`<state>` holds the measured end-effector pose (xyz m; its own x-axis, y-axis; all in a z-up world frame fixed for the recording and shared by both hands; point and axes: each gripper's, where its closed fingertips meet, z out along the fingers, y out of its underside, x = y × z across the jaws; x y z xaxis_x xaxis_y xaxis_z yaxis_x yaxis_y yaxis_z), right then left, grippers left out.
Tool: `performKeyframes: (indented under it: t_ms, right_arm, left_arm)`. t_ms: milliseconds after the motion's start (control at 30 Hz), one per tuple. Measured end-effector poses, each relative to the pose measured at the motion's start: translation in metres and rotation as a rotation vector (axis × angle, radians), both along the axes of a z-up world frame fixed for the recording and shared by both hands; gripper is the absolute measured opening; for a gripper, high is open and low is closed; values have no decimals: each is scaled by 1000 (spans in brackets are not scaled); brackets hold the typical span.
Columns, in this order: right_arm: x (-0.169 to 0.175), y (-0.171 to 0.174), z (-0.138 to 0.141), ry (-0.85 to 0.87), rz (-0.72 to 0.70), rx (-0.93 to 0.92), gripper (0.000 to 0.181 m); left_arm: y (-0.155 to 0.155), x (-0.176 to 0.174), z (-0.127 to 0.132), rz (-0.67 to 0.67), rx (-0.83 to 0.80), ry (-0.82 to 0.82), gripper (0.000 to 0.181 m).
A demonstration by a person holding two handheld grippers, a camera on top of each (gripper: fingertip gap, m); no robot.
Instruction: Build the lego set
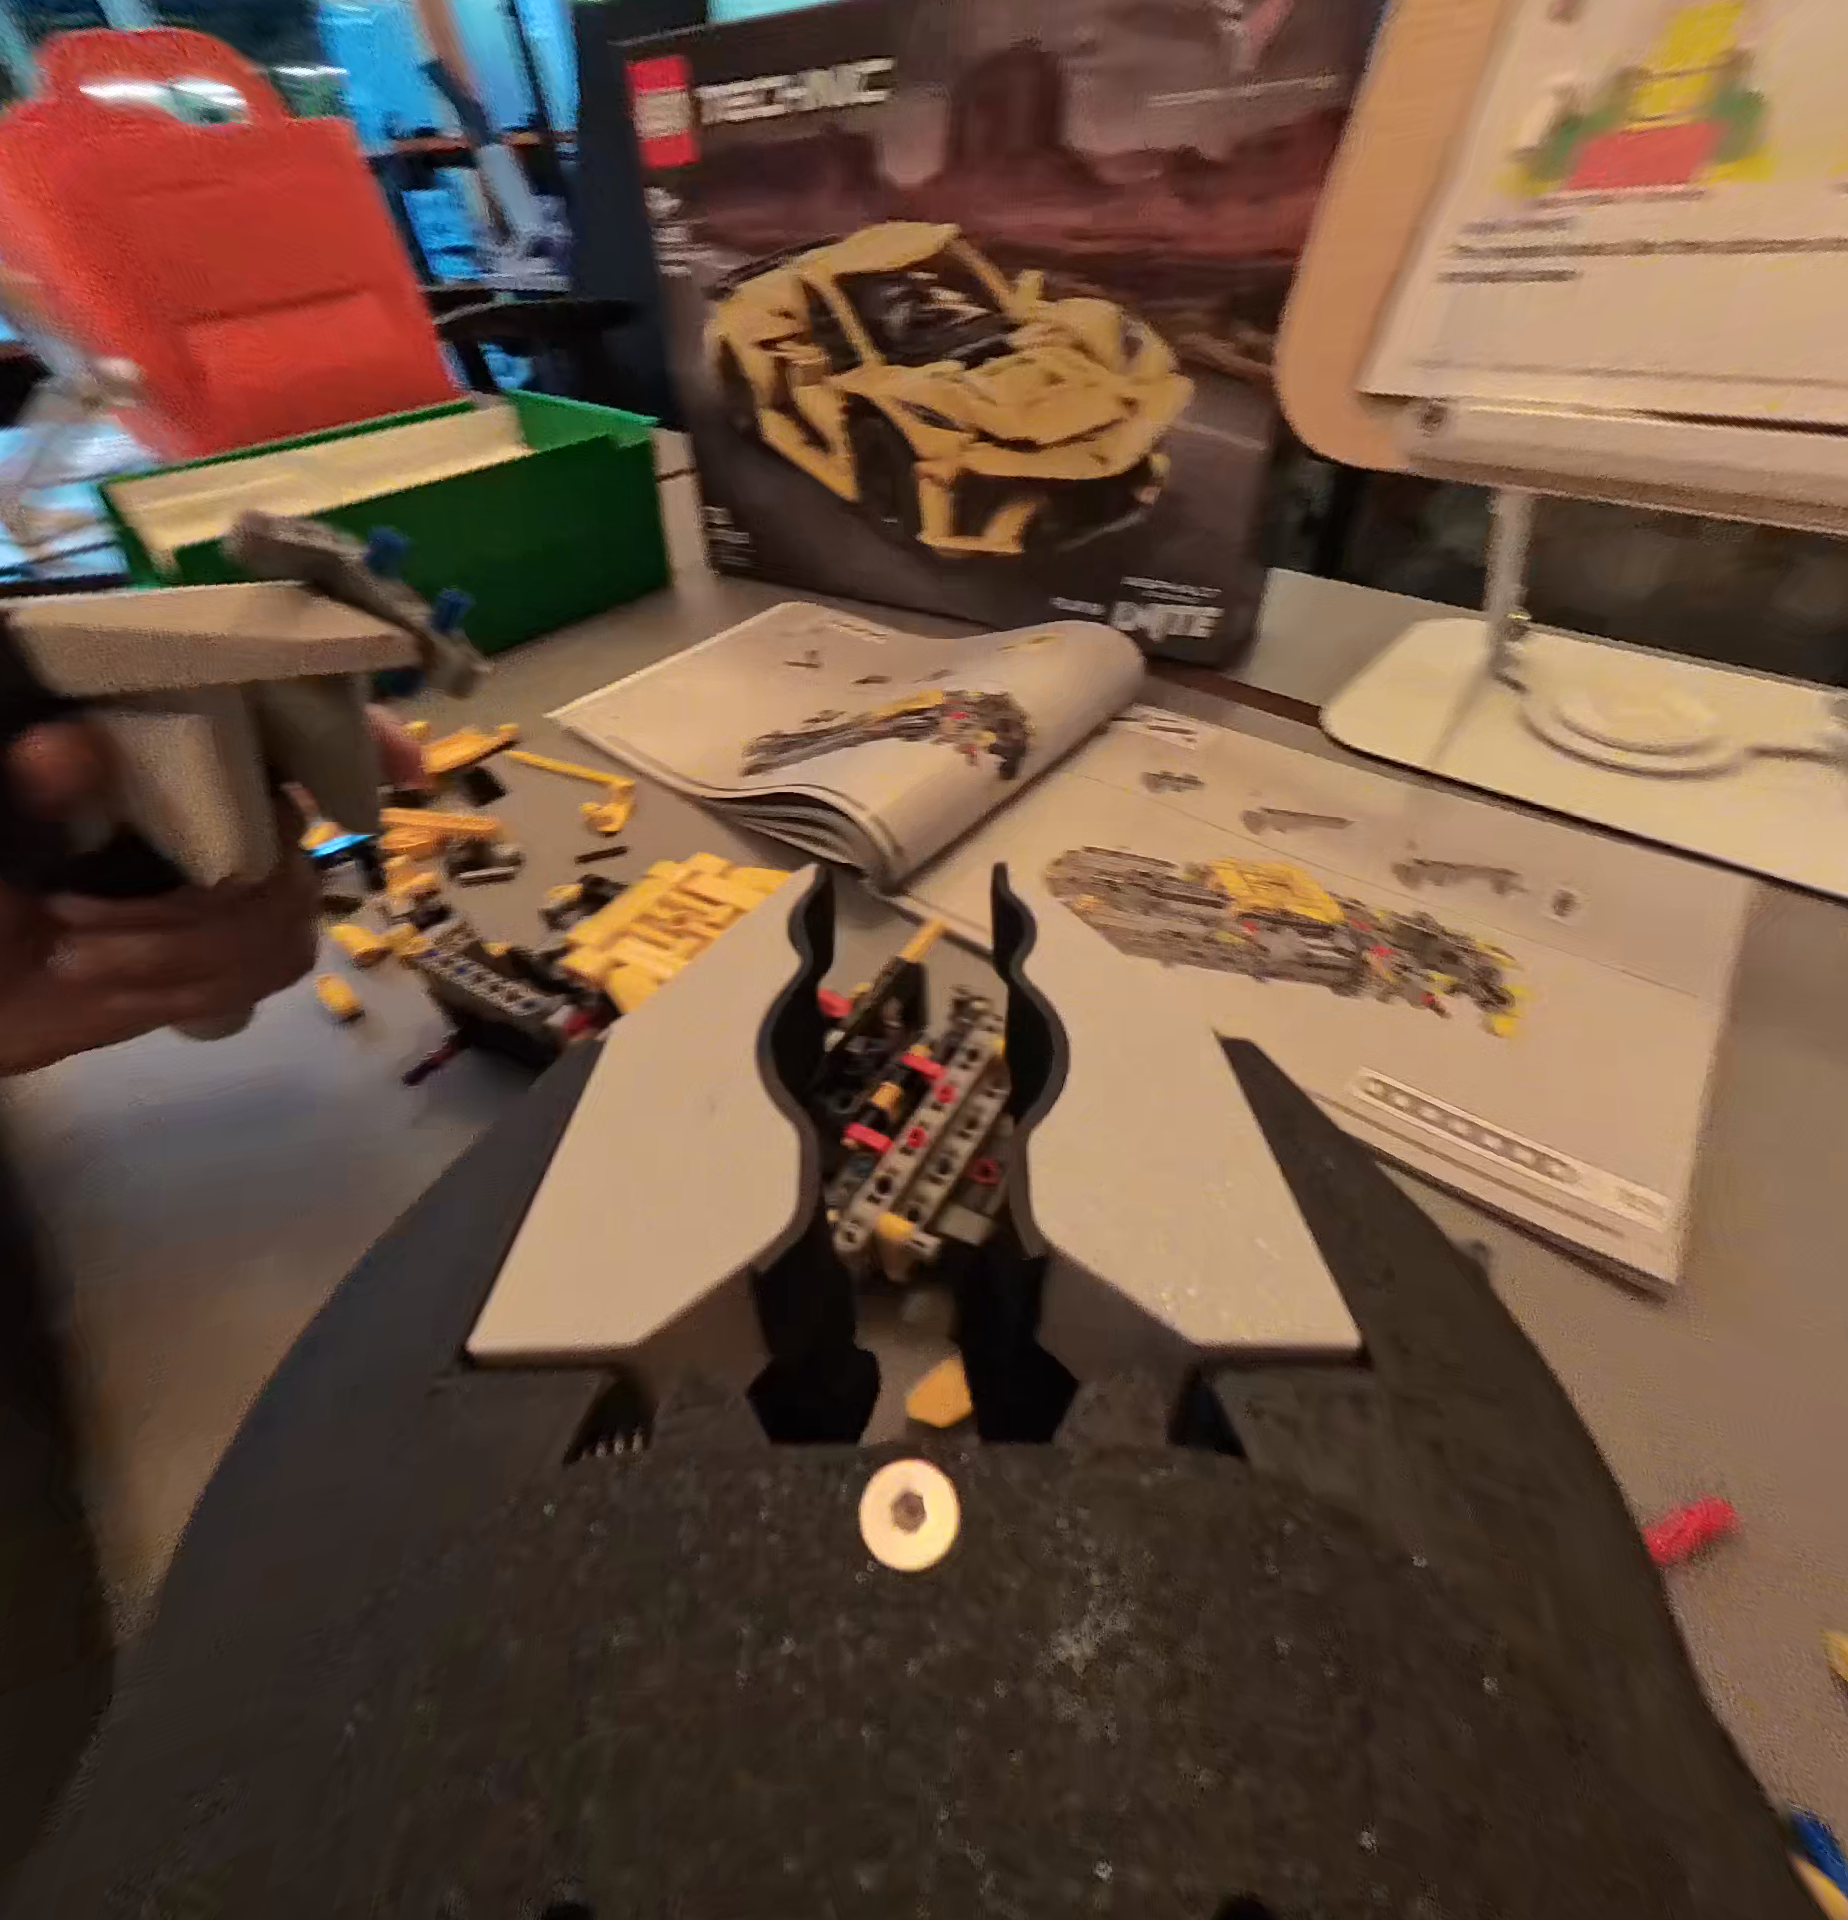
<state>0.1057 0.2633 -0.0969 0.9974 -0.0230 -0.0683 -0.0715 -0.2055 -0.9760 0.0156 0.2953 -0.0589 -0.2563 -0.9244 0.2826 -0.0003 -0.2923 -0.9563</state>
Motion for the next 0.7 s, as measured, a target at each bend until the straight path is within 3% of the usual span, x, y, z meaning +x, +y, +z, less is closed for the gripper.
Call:
performKeyframes:
  t_ms: [100, 167, 267, 500, 700]
  right_arm:
    - [40, -10, -5, -56, -183, -46, 13]
    - [57, -13, -30, -7, -232, -168, 20]
    - [59, -14, -50, 71, -208, -240, 28]
    - [59, -15, -46, 96, -182, -207, 22]
    - [68, -18, -49, 105, -197, -205, 20]
  left_arm:
    - [7, 4, -9, 80, 59, 38, 8]
    - [10, 5, -13, 95, 45, 55, 8]
    - [14, 4, -14, 102, 17, 56, 8]
    - [20, 0, -9, 58, -132, 31, 8]
    - [31, -3, -7, 71, -165, 17, 8]
